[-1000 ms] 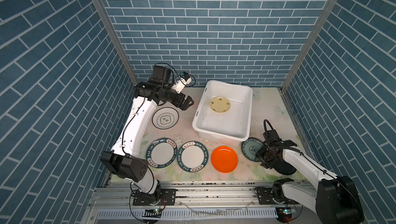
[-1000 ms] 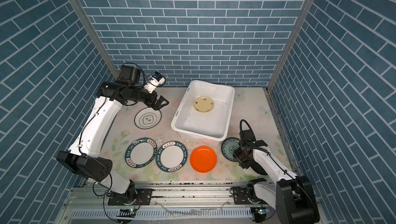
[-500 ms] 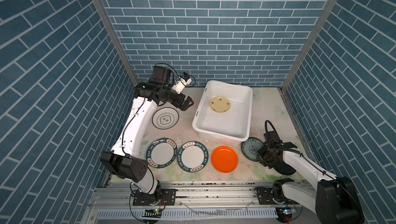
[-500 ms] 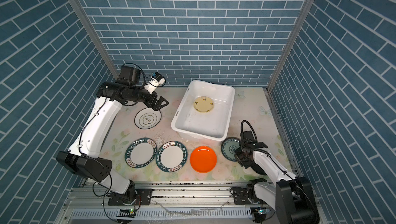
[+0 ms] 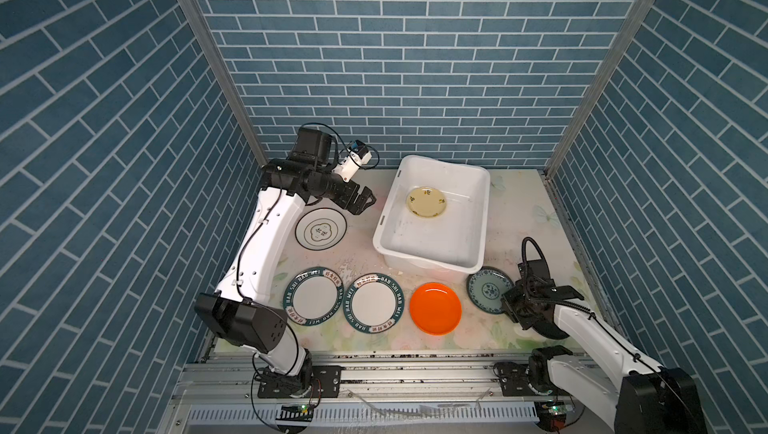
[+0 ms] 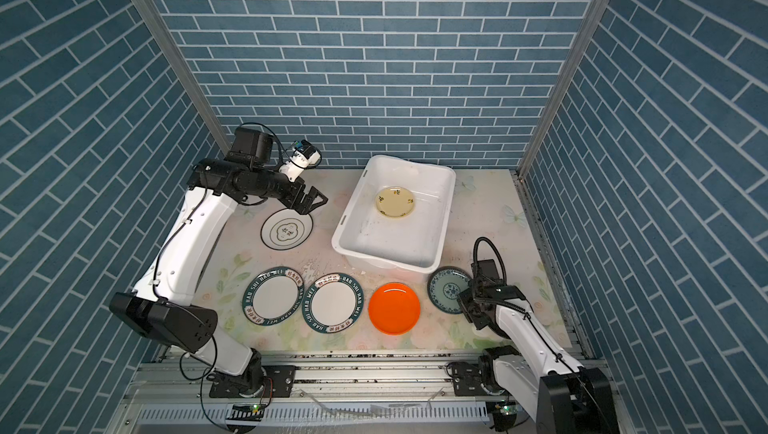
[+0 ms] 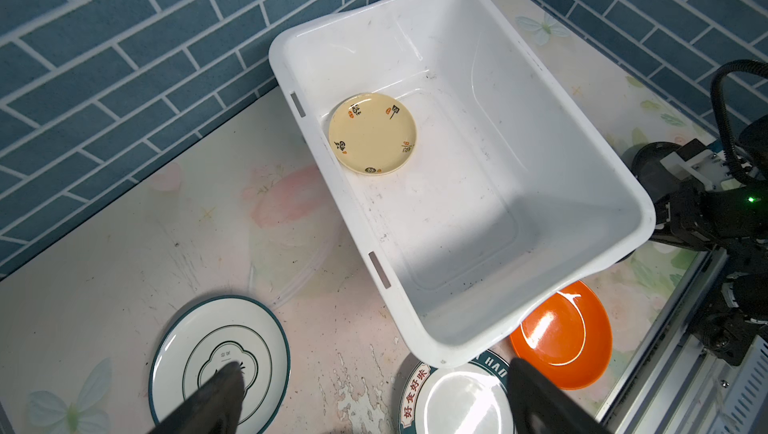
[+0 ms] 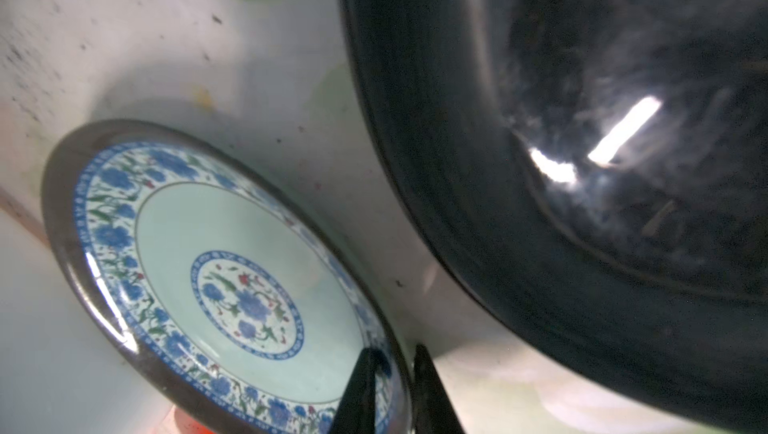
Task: Place the plates into the plastic bin on the countertop
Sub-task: 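Lower the right gripper onto the blue-and-white plate's rim and close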
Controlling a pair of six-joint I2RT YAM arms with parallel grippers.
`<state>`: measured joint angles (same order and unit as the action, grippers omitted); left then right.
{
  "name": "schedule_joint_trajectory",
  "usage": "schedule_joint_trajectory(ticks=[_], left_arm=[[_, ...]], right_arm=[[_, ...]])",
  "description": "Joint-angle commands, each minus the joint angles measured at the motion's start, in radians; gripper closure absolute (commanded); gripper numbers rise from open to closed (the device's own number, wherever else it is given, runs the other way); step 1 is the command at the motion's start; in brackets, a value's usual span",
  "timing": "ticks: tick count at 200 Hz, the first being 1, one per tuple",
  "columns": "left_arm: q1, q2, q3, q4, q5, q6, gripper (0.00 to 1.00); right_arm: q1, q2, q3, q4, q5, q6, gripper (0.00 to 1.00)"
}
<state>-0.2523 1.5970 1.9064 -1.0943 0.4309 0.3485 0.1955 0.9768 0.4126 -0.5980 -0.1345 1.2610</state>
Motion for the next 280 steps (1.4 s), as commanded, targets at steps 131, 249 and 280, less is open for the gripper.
schedule_joint_trajectory(ticks=[131, 249, 280], left_arm=[[-0.012, -0.014, -0.003, -0.004, 0.012, -0.004, 0.00], [-0.015, -0.013, 0.008, -0.003, 0.008, -0.006, 0.01], [-0.015, -0.014, 0.008, -0.004, 0.007, -0.004, 0.00]], right_arm=[[-0.016, -0.102, 0.003, -0.079, 0.099, 0.056, 1.00], [-0.052, -0.085, 0.173, -0.180, 0.180, -0.068, 1.00], [-0.072, -0.070, 0.224, -0.200, 0.197, -0.110, 1.00]])
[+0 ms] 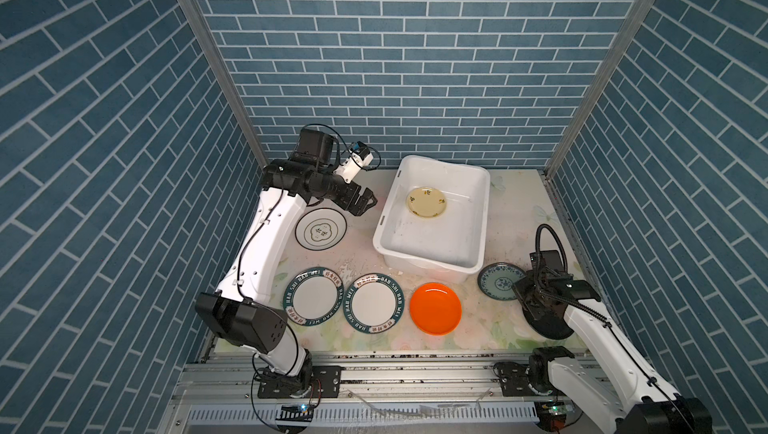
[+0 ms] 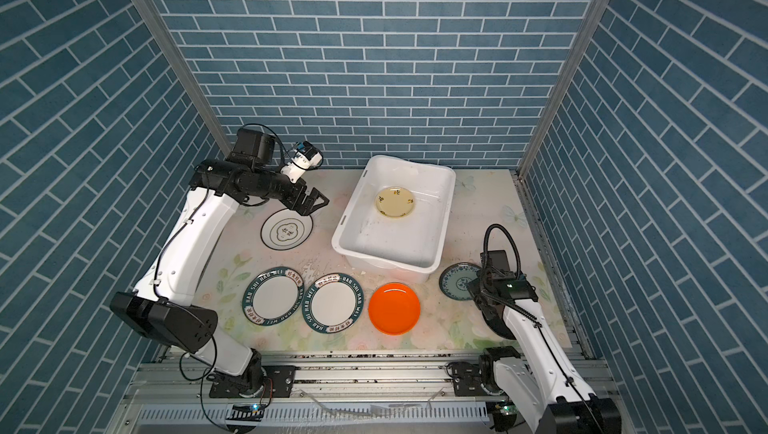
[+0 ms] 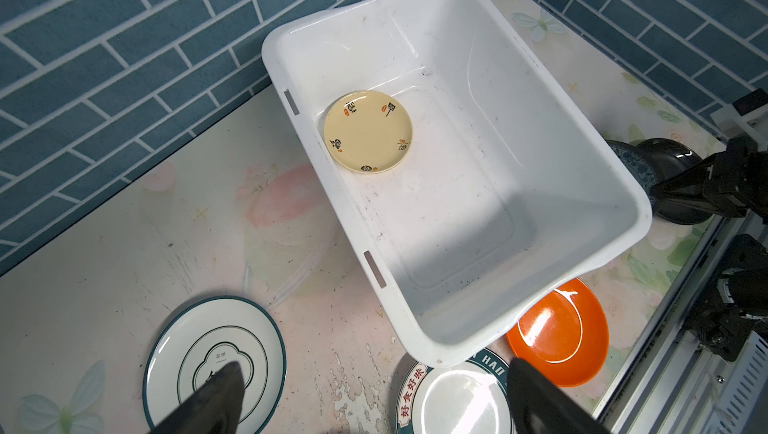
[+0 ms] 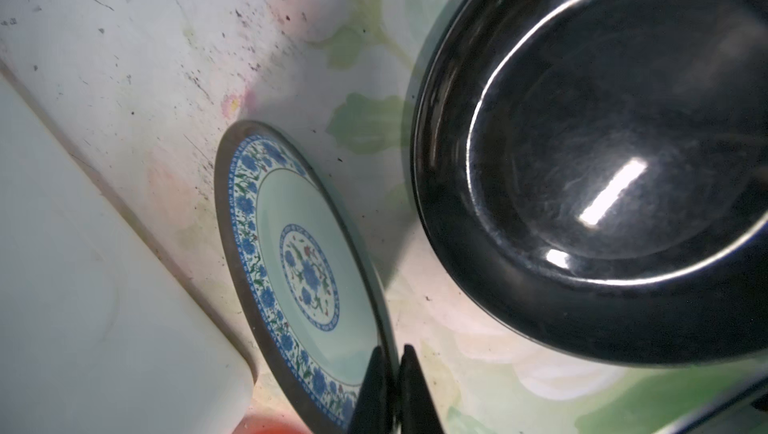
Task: Place the plates into the plastic bin on the countertop
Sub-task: 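Lift the blue-and-white plate with the right gripper, tilting it up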
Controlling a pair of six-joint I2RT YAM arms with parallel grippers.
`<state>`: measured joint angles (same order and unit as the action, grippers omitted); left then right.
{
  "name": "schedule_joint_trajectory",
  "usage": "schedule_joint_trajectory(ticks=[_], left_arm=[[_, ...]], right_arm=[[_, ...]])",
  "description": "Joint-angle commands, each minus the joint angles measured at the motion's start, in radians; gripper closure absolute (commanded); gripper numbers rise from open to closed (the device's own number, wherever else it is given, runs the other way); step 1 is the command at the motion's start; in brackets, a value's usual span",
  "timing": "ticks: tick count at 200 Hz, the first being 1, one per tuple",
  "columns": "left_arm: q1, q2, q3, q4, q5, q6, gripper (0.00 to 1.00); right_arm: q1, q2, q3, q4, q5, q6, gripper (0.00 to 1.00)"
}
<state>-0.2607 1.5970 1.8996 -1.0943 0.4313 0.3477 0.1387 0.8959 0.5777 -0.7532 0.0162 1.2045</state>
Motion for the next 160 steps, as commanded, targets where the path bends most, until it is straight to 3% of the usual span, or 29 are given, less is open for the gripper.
schedule_joint_trajectory(ticks=[1, 160], left_arm=[[-0.006, -0.014, 0.015, -0.004, 0.006, -0.003, 0.00], [-0.006, 0.008, 0.040, -0.001, 0.004, -0.016, 0.00]], right_arm=[[-0.016, 0.012, 0.061, -0.045, 0.047, -0.055, 1.00], [-0.104, 0.015, 0.210, -0.119, 0.080, -0.181, 1.00]])
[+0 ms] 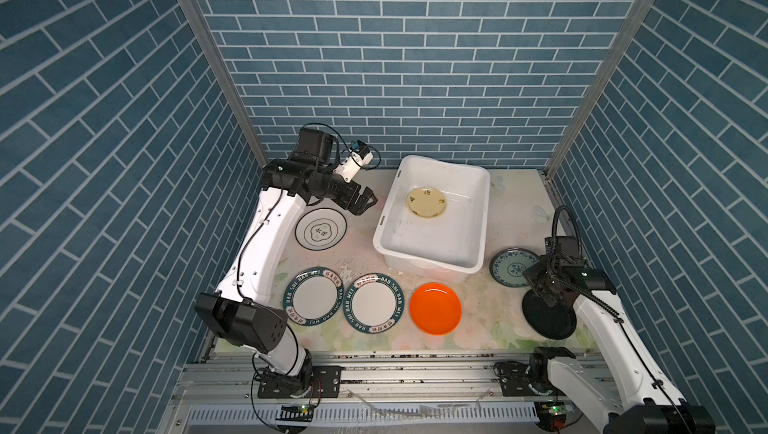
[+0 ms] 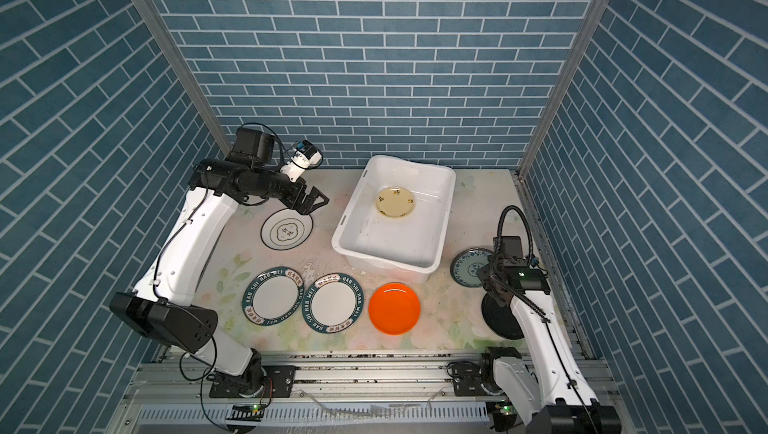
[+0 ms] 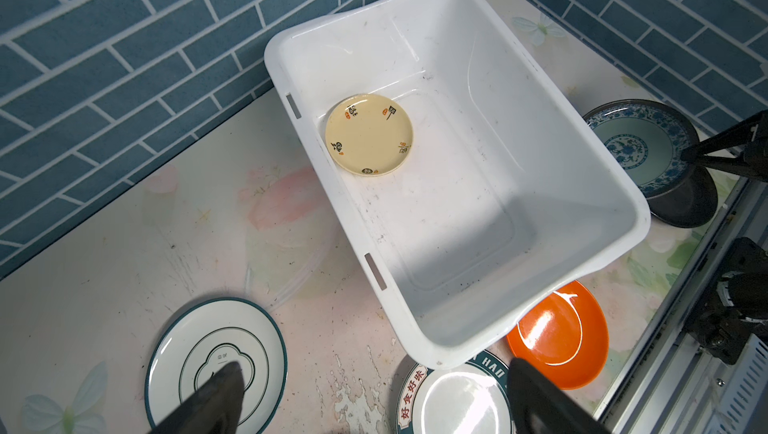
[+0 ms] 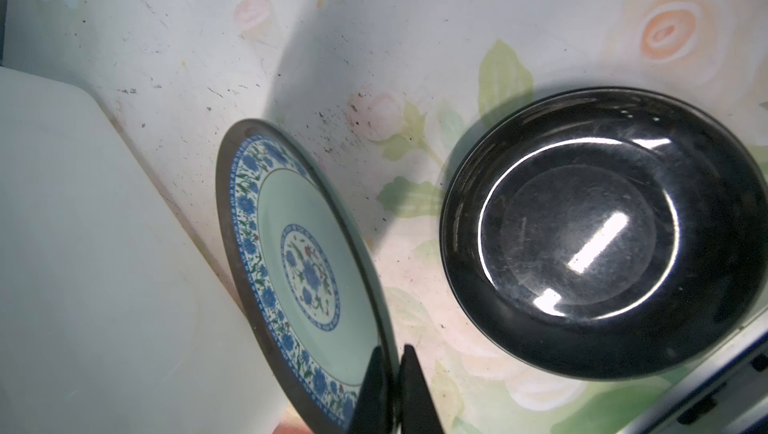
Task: Place the plates into the plastic bin on the countertop
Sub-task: 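Lift the blue-and-white plate with the right gripper, tilting it up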
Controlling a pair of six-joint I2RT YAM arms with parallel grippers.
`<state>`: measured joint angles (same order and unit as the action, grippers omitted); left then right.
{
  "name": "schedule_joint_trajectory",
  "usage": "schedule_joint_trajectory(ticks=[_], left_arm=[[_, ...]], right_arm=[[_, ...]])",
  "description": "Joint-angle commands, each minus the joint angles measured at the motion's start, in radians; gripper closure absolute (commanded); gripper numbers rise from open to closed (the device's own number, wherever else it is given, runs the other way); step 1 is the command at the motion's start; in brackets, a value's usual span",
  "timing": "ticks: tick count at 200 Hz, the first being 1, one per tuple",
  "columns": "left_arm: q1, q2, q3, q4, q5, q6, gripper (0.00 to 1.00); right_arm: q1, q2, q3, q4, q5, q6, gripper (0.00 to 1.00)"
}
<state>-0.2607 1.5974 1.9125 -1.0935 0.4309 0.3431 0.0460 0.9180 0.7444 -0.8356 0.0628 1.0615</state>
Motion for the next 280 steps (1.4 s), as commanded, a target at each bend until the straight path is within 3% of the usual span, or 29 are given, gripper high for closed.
schedule_joint_trajectory(ticks=[1, 163, 280], left_arm=[[-0.006, 0.008, 0.027, -0.002, 0.005, -0.012, 0.00], [-0.006, 0.031, 0.056, 0.001, 0.000, -0.016, 0.00], [-0.006, 0.023, 0.060, 0.007, -0.020, -0.017, 0.00]], right_arm=[[-0.012, -0.008, 0.044, -0.038, 0.034, -0.038, 1.00], [-0.054, 0.052, 0.323, -0.113, 0.090, -0.173, 1.00], [-0.055, 0.220, 0.563, -0.064, 0.024, -0.293, 1.00]])
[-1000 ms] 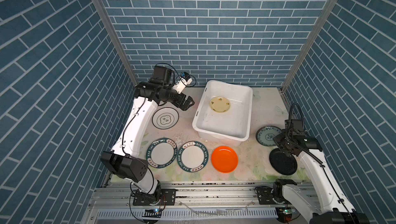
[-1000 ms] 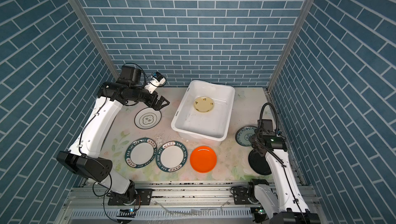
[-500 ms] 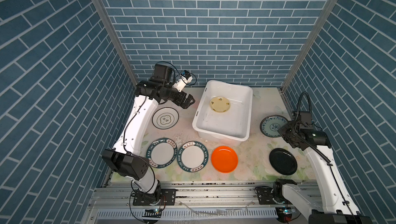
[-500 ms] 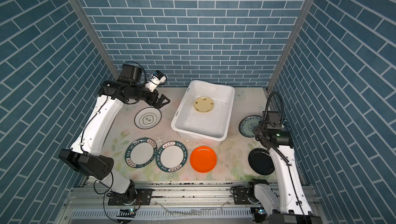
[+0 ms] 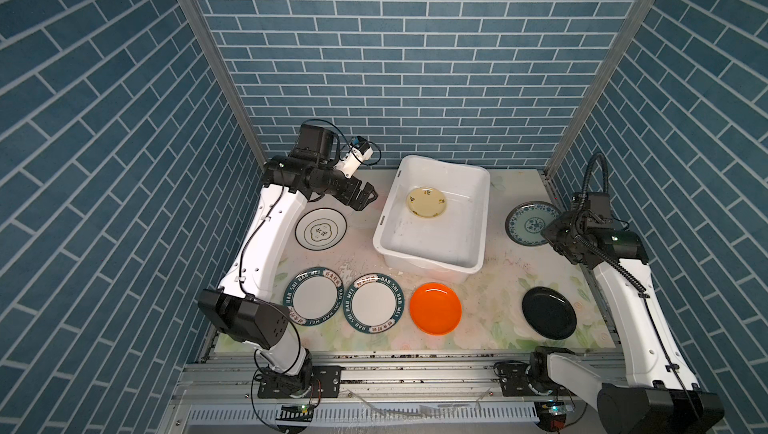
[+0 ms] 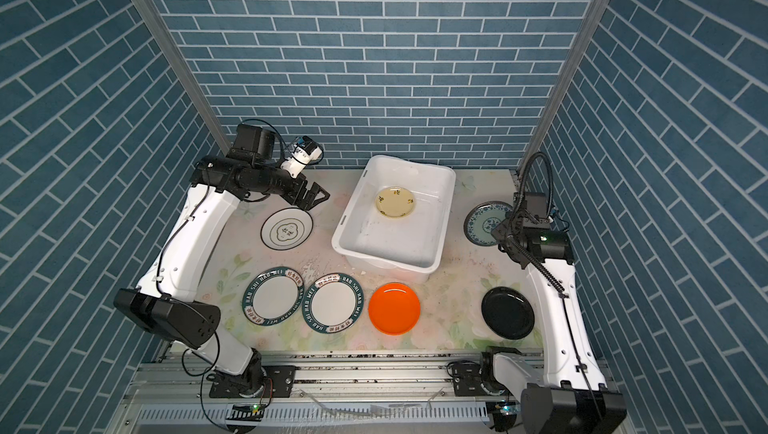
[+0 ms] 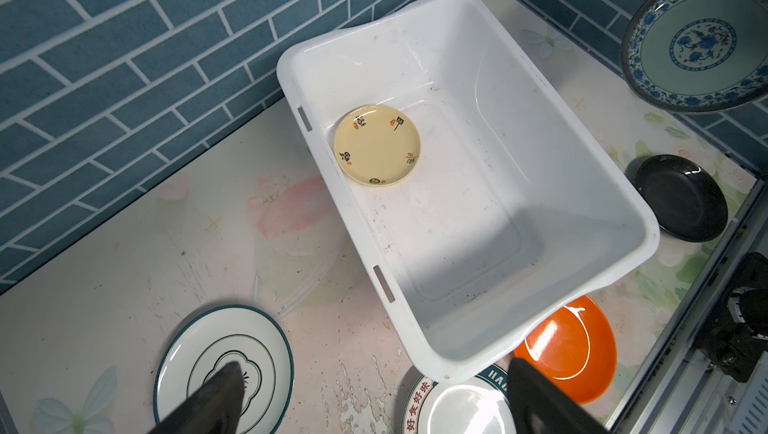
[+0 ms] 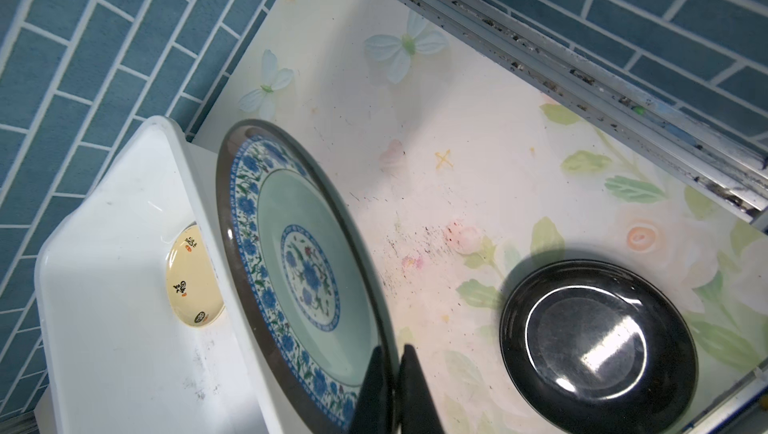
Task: Place the plates into the plastic bin on the countertop
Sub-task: 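Lift the blue-and-white plate with the right gripper, tilting it up, then carry the blue-and-white plate over the bin with the right gripper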
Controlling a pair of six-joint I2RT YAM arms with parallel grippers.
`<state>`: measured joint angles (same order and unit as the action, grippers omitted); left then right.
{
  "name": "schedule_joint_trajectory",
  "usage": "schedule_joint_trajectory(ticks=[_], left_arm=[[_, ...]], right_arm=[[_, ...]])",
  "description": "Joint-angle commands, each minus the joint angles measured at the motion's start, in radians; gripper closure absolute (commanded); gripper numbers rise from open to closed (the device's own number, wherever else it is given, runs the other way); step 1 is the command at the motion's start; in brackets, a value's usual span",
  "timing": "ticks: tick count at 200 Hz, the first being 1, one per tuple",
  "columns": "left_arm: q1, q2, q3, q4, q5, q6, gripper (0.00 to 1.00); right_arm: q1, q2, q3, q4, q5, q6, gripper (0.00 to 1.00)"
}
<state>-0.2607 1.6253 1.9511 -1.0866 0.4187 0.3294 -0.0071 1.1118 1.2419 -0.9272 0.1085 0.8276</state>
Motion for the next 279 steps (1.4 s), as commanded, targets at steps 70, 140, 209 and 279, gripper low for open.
schedule_joint_trajectory(ticks=[70, 140, 209, 279], left_arm=[[-0.006, -0.009, 0.020, -0.003, -0.031, 0.004, 0.00], [-0.006, -0.025, 0.017, -0.003, -0.058, 0.018, 0.01], [-0.006, -0.048, 0.011, 0.002, -0.059, 0.017, 0.00], [-0.006, -0.056, 0.018, 0.010, -0.024, -0.012, 0.00]], right_arm=[[0.005, 0.143, 0.189, 0.093, -0.105, -0.091, 1.00], [0.130, 0.361, 0.392, 0.160, -0.117, -0.107, 1.00], [0.279, 0.606, 0.538, 0.262, -0.168, -0.068, 1.00], [0.375, 0.801, 0.601, 0.351, -0.225, -0.009, 1.00]])
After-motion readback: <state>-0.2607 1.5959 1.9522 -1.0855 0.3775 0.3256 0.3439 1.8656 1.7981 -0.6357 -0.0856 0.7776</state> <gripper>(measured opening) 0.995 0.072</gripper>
